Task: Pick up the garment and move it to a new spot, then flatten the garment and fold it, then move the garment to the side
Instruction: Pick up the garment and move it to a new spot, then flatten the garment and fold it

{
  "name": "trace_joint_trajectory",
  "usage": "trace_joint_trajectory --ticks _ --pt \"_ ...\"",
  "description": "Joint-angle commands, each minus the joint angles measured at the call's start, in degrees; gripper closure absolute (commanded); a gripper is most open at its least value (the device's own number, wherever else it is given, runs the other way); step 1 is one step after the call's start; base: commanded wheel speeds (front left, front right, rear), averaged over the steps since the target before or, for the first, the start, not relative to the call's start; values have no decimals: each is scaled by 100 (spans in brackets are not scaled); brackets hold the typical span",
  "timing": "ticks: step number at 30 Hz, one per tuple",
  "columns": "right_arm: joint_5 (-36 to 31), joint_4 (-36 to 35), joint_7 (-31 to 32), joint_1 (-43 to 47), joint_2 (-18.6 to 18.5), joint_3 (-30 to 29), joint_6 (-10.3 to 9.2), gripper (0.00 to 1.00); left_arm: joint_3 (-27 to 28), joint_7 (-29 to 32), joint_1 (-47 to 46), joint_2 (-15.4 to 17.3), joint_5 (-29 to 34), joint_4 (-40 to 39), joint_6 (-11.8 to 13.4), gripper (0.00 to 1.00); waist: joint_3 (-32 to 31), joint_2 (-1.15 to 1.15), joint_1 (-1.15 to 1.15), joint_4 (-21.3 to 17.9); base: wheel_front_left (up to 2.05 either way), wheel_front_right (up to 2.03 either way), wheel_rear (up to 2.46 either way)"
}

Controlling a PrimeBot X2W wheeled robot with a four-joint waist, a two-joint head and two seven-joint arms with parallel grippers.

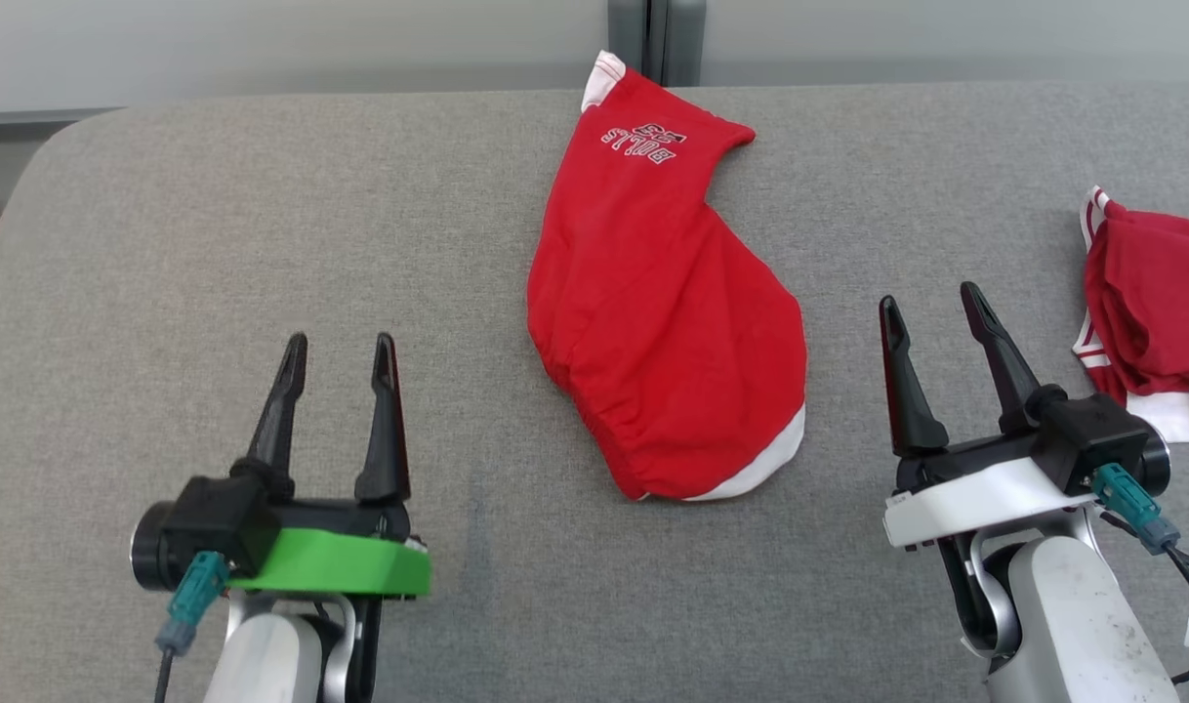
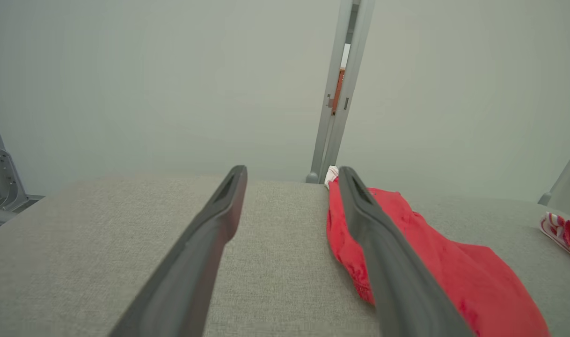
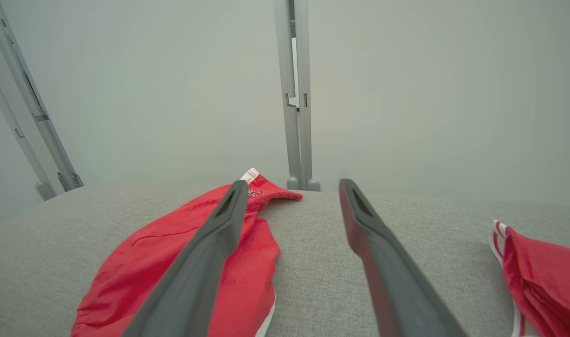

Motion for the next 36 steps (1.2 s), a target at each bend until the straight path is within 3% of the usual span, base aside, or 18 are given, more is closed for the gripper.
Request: trace_joint_trajectory --ticks 1,11,19,21,24,28,36 --pt "-46 30 -14 86 -24 16 -6 0 -6 0 149 -10 44 12 -35 0 -115 0 0 -2 0 0 0" --pt "61 1 -14 154 -17 -15 -5 0 -168 0 339 -12 -160 -101 165 0 -225 0 0 -111 0 0 0" --pt "100 15 -14 80 -16 -23 -5 0 -217 0 295 -13 -172 58 133 0 -192 0 0 -255 0 0 0" --pt "104 8 -14 71 -15 -23 -5 0 -301 0 298 -13 -212 196 86 0 -182 0 0 -289 0 0 0" --pt "104 14 -14 68 -14 -40 -5 0 -708 1 331 -15 -360 732 -245 0 -168 0 0 -349 0 0 0" --pt "103 3 -14 37 -12 -35 -5 0 -1178 1 111 -2 -522 1322 -464 0 -104 0 0 -438 0 0 0" --pt "151 -44 -14 -43 -14 -68 -5 0 -2051 321 -280 0 -1291 1936 -586 0 145 0 0 -626 0 0 0"
